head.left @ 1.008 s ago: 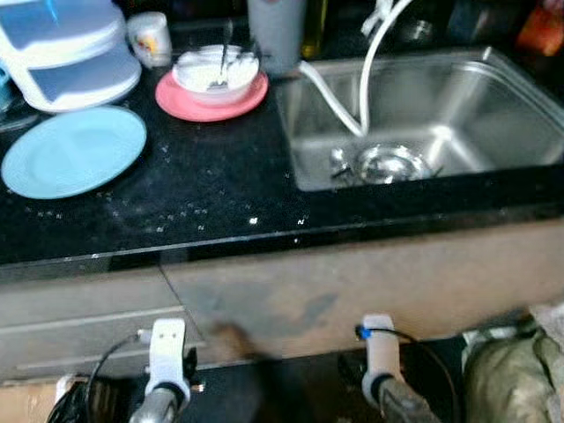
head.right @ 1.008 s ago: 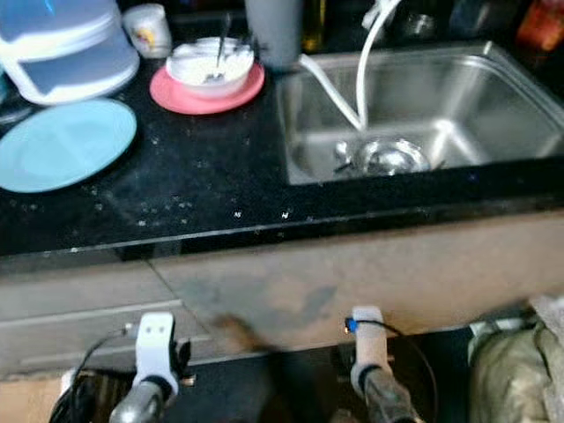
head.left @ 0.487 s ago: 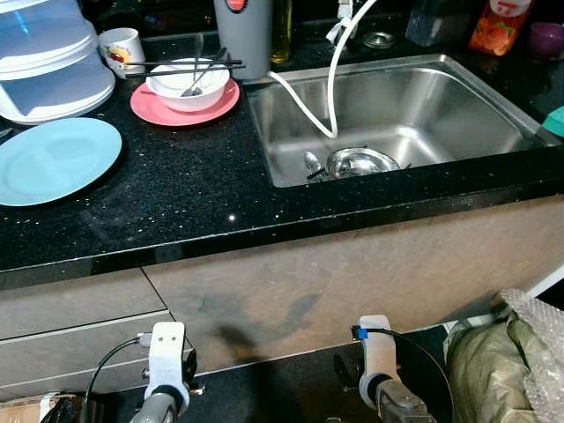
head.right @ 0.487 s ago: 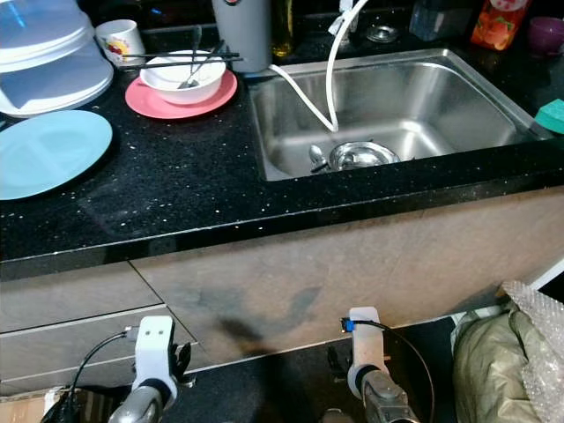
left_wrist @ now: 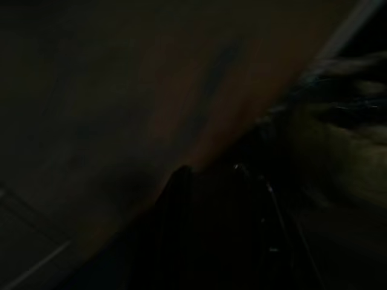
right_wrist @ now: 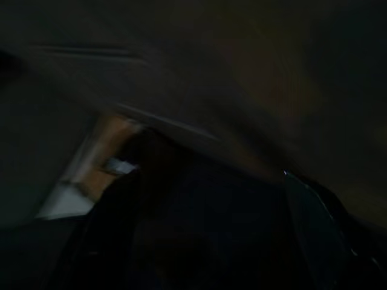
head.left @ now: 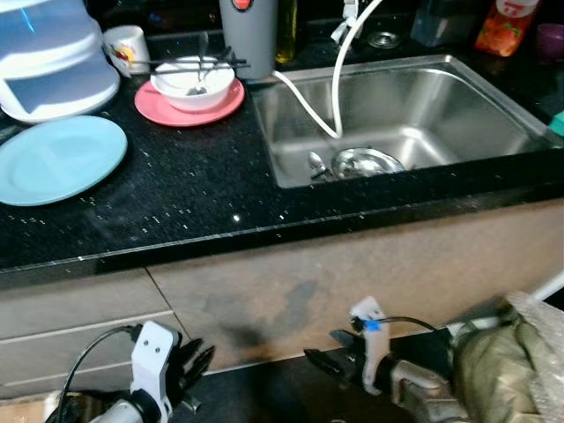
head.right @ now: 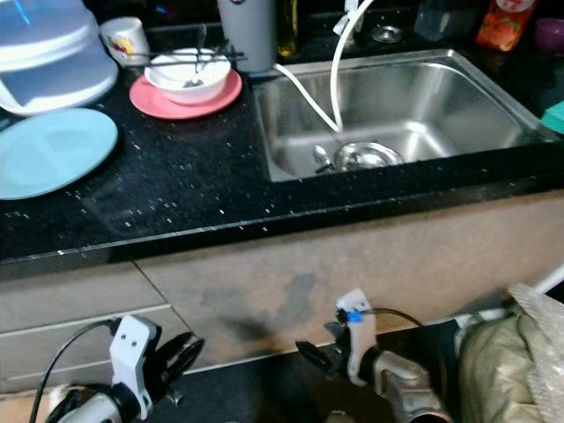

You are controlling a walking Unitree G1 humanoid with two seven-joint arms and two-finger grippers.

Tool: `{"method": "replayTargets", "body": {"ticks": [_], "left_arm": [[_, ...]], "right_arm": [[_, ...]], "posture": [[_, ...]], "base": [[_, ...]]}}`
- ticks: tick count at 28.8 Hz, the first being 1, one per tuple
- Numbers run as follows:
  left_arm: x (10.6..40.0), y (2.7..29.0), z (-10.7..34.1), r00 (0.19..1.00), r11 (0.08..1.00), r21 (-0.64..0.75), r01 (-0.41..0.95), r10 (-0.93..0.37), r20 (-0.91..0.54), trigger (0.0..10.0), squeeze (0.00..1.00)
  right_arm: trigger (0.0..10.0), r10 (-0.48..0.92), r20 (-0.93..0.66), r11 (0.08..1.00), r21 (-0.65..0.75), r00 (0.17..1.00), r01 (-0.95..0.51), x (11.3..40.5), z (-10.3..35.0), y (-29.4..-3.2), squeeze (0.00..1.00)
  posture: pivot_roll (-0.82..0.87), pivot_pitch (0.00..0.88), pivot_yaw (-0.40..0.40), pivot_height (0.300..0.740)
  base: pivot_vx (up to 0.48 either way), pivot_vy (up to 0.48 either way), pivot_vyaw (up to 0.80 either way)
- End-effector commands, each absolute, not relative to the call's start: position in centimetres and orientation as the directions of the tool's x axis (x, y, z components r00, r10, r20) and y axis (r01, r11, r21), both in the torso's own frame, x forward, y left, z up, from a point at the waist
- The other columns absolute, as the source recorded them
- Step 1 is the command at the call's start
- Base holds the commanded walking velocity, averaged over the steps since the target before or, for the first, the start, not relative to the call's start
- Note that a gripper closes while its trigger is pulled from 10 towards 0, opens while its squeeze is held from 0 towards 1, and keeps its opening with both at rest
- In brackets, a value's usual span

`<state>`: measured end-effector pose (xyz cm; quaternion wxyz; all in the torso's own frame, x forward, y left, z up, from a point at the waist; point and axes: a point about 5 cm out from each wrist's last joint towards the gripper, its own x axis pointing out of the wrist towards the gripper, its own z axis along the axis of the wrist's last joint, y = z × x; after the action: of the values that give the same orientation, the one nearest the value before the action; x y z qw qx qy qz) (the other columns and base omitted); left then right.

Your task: Kitchen organization

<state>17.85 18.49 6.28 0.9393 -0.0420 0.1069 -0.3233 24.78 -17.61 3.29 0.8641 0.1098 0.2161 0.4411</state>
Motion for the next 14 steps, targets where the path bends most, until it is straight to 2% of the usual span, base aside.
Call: {"method": "replayTargets", "body": {"ticks": [1, 3, 4, 9, 11, 14], "left_arm": [[17.7, 18.0, 7.2, 0.738, 0.75, -0.199, 0.631, -0.659, -0.142, 10.0, 0.0], [18.2, 17.6, 9.4, 0.704, 0.7, -0.22, 0.679, -0.706, -0.078, 10.0, 0.0], [18.2, 17.6, 9.4, 0.704, 0.7, -0.22, 0.679, -0.706, -0.078, 10.0, 0.0], [18.8, 15.8, 13.3, 0.643, 0.617, -0.237, 0.751, -0.764, 0.049, 10.0, 0.0], [19.4, 15.2, 14.9, 0.652, 0.611, -0.256, 0.749, -0.748, 0.123, 10.0, 0.0], [20.0, 15.1, 15.9, 0.673, 0.624, -0.264, 0.735, -0.719, 0.176, 10.0, 0.0]], "right_arm": [[10.0, 0.867, -0.181, 0.494, 0.423, 0.464, -0.759, 25.0, 5.0, -16.6, 0.0], [10.0, 0.908, -0.064, 0.397, 0.447, 0.414, -0.802, 25.5, 7.8, -16.2, 0.0], [10.0, 0.908, -0.064, 0.397, 0.447, 0.414, -0.802, 25.5, 7.8, -16.2, 0.0], [10.0, 0.934, 0.145, 0.235, 0.441, 0.327, -0.867, 26.3, 12.6, -15.4, 0.0], [10.0, 0.921, 0.239, 0.183, 0.429, 0.307, -0.885, 26.5, 15.0, -15.1, 0.0], [10.0, 0.909, 0.29, 0.158, 0.423, 0.299, -0.892, 26.6, 16.3, -15.1, 0.0]], "posture": [[0.02, 0.136, 0.006, 0.74], [0.02, 0.136, 0.005, 0.74], [0.02, 0.136, 0.005, 0.74], [0.02, 0.135, 0.004, 0.74], [0.02, 0.134, 0.004, 0.74], [0.02, 0.133, 0.003, 0.74]], "base": [[0.0, 0.0, 0.0], [0.0, 0.0, 0.0], [0.0, 0.0, 0.0], [0.0, 0.0, 0.0], [0.0, 0.0, 0.0], [0.0, 0.0, 0.0]]}}
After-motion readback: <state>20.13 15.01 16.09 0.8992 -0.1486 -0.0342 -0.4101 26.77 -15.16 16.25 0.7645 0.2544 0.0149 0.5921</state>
